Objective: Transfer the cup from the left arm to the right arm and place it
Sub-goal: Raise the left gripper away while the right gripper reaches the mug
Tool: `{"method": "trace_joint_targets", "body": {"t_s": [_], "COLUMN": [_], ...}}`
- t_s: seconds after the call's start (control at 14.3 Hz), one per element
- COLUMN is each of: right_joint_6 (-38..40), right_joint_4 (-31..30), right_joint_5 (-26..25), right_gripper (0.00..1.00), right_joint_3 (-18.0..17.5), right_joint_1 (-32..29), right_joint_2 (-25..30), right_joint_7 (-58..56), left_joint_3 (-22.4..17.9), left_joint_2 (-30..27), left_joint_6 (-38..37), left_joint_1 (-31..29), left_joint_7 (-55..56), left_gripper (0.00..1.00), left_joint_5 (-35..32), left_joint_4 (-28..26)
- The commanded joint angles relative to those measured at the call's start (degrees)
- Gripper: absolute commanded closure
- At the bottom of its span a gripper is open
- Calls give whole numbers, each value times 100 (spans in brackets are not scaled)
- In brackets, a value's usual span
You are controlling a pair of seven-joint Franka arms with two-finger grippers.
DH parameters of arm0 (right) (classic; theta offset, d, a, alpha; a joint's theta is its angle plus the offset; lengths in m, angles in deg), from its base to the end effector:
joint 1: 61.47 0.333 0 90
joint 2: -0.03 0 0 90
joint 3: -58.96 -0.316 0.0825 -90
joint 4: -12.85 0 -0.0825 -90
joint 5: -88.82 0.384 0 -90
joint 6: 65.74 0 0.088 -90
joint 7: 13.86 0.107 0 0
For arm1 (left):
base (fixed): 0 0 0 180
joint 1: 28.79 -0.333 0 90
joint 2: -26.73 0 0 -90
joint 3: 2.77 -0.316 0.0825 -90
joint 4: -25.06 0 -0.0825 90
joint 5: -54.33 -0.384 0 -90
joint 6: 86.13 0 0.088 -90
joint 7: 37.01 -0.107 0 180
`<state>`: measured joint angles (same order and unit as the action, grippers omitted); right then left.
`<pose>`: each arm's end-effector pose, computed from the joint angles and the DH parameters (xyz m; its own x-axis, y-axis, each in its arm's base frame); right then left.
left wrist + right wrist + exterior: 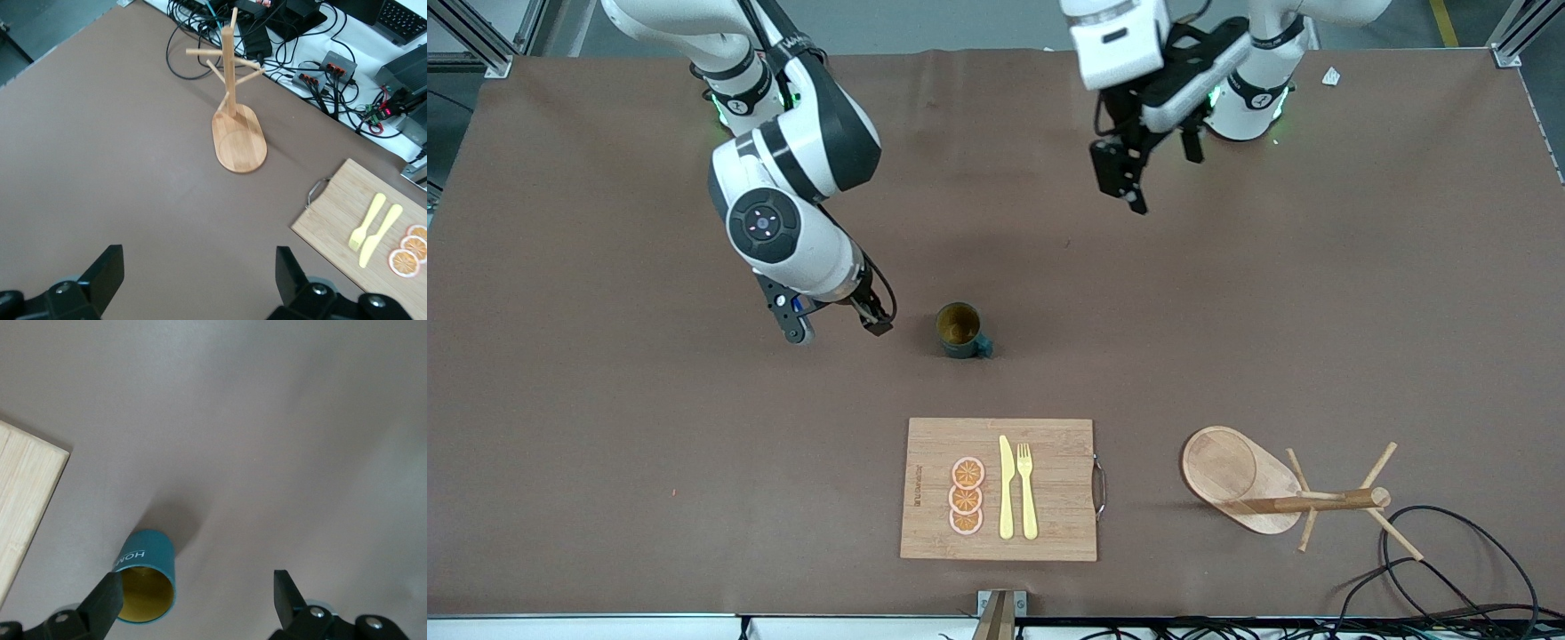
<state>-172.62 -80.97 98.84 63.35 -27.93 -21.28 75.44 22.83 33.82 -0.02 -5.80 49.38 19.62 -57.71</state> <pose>0.5556 0.3310 0.3918 0.4327 -0.8918 -0.1319 -0.8819 -0.4491 0.1435 0.4461 -0.3820 0.6305 0.6735 0.5245 0.5209 0.6487 -0.7572 -0.0763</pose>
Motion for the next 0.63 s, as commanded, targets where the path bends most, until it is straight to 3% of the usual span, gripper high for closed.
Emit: {"method": "trace_joint_targets", "body": {"t_s": [0.0,0.21,0.56], "right_joint_6": [-271,-639,-939], "right_joint_4": [-189,-383,-515], "right_joint_5": [97,97,97], "right_gripper": [0,0,0], "right_joint_3": [53,53,53], "right_joint_1": [205,478,864], "right_joint_2": [-5,-93,-286], "right_joint_7": [691,1517,2564], "left_joint_3": [41,24,24], "left_joint_2": [-84,-129,64], "left_joint_6": [2,2,449], "left_joint_1": [-705,-1550,-2526], "left_joint_7": [-1007,-1833,-3567], "left_gripper": [0,0,0], "left_joint_5": [681,1422,1860], "left_joint_4": [208,445,533]}}
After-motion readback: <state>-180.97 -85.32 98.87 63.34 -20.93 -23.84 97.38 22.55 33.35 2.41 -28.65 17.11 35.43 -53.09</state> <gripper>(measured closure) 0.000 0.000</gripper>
